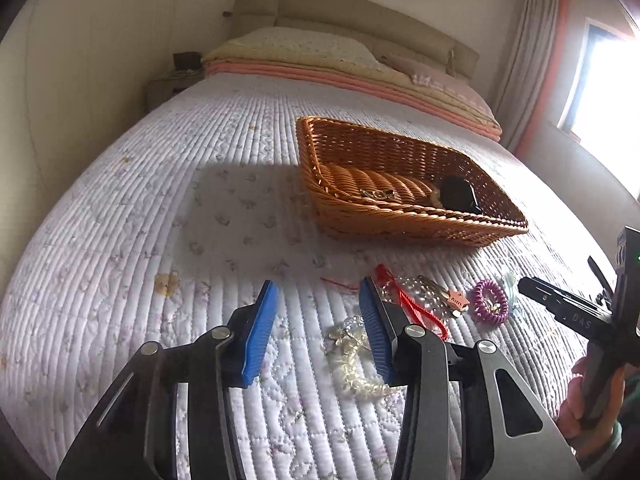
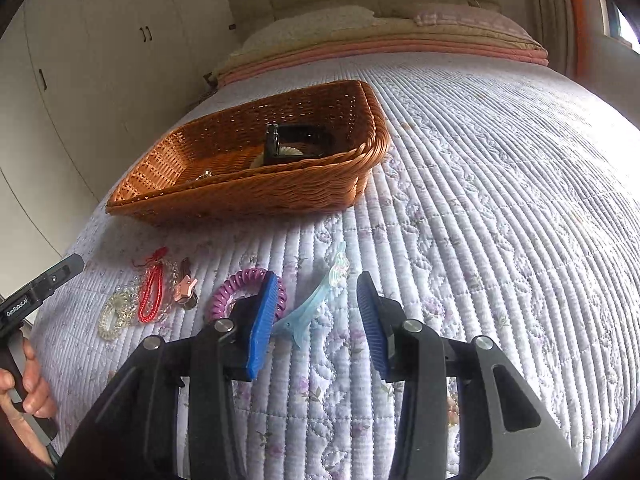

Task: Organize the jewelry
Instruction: 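Grasp the light blue hair clip with the right gripper while the left gripper grasps the clear bead bracelet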

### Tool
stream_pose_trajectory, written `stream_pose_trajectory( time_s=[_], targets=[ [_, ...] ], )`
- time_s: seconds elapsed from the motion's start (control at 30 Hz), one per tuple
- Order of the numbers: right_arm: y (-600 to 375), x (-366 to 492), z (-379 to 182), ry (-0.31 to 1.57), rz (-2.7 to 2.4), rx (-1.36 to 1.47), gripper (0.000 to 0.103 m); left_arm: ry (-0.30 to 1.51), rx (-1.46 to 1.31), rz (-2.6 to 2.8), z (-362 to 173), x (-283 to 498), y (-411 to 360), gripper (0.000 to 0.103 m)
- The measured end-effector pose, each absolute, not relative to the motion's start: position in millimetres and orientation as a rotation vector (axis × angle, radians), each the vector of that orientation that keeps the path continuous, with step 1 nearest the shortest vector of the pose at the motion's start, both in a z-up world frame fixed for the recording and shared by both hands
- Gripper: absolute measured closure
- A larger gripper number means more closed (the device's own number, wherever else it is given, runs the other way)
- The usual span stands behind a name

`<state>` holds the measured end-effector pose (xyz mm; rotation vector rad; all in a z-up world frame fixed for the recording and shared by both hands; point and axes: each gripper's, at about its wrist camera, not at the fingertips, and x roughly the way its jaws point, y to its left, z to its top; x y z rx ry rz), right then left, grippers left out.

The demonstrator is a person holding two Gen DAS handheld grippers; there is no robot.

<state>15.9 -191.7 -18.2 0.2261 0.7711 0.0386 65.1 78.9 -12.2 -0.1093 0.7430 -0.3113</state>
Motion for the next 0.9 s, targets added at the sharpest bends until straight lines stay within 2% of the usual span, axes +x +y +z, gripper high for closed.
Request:
stream_pose_trajectory(
  time_s=[0.37,0.43,0.63,0.77,0.87,0.9],
  targets=[
    [-182.6,17.0,-19.5,0.788,0.059,0.200,0.065,0.857,0.007,-0.328,-33.8,51.3,51.9,0.072],
    [-183.6,18.0,-21.3,0.803,0.066,0.204,0.065,0.884,0.032,-0.320,-41.5,51.7,47.3,0.080],
    [-183.6,17.6,-30.4,0.880,0.086,0.262,0.065,0.871,0.084,-0.309,-44.9,48.1,39.1,0.081],
    [-187.6,24.1,-25.4,0.863,0.004,0.256,0.065,0.869,0.092,-0.313,-45.4,46.4,34.0,0.086],
    [-186.0,41.6,-26.5,0.885,-0.006,0.255,0.072,0.868,0.089,-0.320,-44.7,44.8,33.1,0.089],
    [-182.4,47.0,-30.0,0.908,-0.025,0.228,0.082,0.868,0.087,-0.325,-44.1,46.2,31.2,0.091]
  ],
)
